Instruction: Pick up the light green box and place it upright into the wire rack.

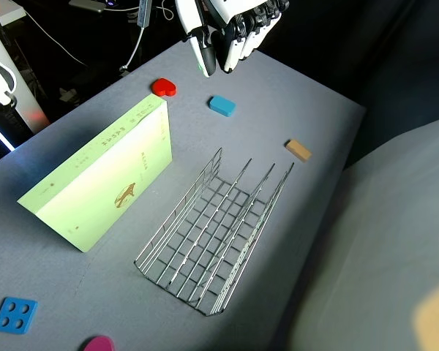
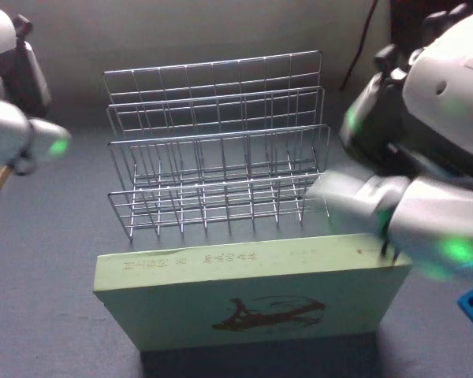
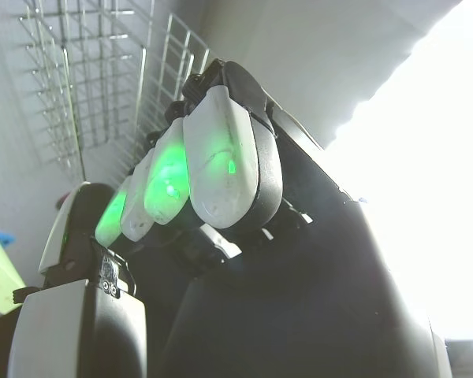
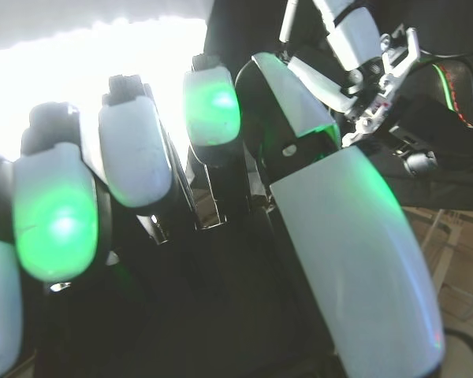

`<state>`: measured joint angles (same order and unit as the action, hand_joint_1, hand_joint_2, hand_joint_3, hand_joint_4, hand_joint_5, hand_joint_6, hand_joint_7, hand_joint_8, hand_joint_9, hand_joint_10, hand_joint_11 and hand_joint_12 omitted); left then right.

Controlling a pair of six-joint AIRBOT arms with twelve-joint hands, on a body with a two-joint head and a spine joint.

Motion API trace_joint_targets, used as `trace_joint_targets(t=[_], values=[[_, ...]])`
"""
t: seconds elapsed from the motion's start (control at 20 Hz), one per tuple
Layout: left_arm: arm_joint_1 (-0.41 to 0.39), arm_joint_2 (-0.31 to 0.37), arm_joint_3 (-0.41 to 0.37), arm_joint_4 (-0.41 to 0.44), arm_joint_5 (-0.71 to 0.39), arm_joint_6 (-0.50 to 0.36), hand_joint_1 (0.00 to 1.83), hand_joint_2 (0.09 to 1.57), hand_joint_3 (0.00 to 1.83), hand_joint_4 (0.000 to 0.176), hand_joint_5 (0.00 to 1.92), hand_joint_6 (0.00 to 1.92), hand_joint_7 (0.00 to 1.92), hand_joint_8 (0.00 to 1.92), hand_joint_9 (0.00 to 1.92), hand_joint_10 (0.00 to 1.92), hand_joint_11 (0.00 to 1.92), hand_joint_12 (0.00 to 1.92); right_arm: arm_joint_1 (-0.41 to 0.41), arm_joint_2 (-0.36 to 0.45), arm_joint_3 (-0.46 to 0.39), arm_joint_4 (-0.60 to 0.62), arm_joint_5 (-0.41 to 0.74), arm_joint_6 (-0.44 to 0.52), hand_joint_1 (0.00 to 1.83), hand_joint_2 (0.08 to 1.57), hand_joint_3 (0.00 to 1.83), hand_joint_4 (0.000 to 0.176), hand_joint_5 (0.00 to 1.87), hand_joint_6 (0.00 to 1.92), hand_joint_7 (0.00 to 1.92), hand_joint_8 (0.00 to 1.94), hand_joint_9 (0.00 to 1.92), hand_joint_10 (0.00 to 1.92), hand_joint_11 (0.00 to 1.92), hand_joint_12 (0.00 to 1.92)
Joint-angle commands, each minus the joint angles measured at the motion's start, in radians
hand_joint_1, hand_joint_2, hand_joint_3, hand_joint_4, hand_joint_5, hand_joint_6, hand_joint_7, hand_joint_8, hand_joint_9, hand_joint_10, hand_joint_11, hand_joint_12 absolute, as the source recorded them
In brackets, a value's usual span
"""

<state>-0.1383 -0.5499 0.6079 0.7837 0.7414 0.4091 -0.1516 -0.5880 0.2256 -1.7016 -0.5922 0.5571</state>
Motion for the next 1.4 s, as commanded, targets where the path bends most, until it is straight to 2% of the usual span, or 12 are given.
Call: trace_joint_targets(t=[0.0,0.2,0.4,0.55,0.75,0.8,0.95,1.15,1.25,1.35], values=[[-0.011,0.003,-0.001,0.053,-0.058,-0.001,0.18,1.2,0.01,0.091,0.23,0.01,0.21,0.0,0.18,0.01,0.0,0.66,0.02,-0.002,-0.006,-0.061,-0.017,0.005,0.03,1.02,0.01,0.086,0.25,0.0,0.27,0.0,0.21,0.01,0.0,0.85],[-0.011,0.003,-0.004,0.053,-0.058,-0.001,0.18,1.2,0.0,0.09,0.23,0.0,0.18,0.0,0.17,0.0,0.0,0.66,0.019,-0.002,-0.01,-0.061,-0.028,0.011,0.04,1.03,0.0,0.057,0.25,0.0,0.29,0.01,0.22,0.01,0.0,0.85],[-0.011,0.003,-0.006,0.053,-0.058,-0.001,0.18,1.2,0.0,0.091,0.21,0.0,0.17,0.0,0.17,0.0,0.0,0.64,0.013,-0.002,-0.026,-0.059,-0.054,0.017,0.05,1.03,0.0,0.042,0.25,0.0,0.29,0.0,0.22,0.01,0.0,0.85],[-0.015,0.003,-0.007,0.053,-0.055,-0.001,0.18,1.2,0.0,0.091,0.21,0.0,0.17,0.0,0.18,0.0,0.0,0.63,0.012,-0.031,-0.034,-0.031,-0.096,0.016,0.2,1.01,0.0,0.028,0.2,0.0,0.28,0.0,0.22,0.01,0.0,0.85],[-0.018,0.002,-0.008,0.053,-0.046,0.003,0.18,1.21,0.0,0.091,0.2,0.0,0.18,0.0,0.2,0.01,0.0,0.6,0.013,-0.142,-0.024,0.0,-0.176,-0.1,0.49,0.98,0.0,0.002,0.23,0.02,0.28,0.0,0.21,0.0,0.0,0.84],[-0.017,0.003,-0.008,0.053,-0.045,0.004,0.19,1.2,0.0,0.091,0.21,0.0,0.18,0.0,0.2,0.01,0.0,0.59,0.021,-0.182,-0.007,0.029,-0.204,-0.119,0.55,0.97,0.0,0.0,0.25,0.01,0.28,0.0,0.21,0.0,0.0,0.86],[-0.02,0.002,-0.009,0.053,-0.049,0.01,0.23,1.19,0.0,0.091,0.21,0.0,0.18,0.0,0.21,0.01,0.0,0.57,0.069,-0.29,0.065,0.253,-0.26,-0.166,0.63,0.96,0.0,0.0,0.26,0.01,0.29,0.0,0.23,0.01,0.0,0.88],[-0.021,0.002,-0.016,0.053,-0.049,0.022,0.25,1.18,0.0,0.091,0.21,0.0,0.17,0.0,0.2,0.0,0.0,0.55,0.096,-0.371,0.133,0.35,-0.271,-0.177,0.71,0.95,0.0,0.0,0.29,0.01,0.32,0.01,0.25,0.01,0.0,0.94],[-0.024,0.002,-0.016,0.053,-0.049,0.023,0.25,1.18,0.0,0.091,0.19,0.0,0.18,0.0,0.2,0.0,0.0,0.54,0.129,-0.414,0.19,0.513,-0.267,-0.218,0.74,0.95,0.0,0.0,0.29,0.01,0.33,0.01,0.25,0.01,0.0,0.94],[-0.033,0.003,-0.018,0.053,-0.046,0.031,0.25,1.19,0.0,0.092,0.19,0.0,0.18,0.0,0.2,0.0,0.0,0.53,0.139,-0.439,0.227,0.59,-0.239,-0.255,0.77,0.95,0.0,0.0,0.28,0.01,0.33,0.01,0.26,0.01,0.0,0.94]])
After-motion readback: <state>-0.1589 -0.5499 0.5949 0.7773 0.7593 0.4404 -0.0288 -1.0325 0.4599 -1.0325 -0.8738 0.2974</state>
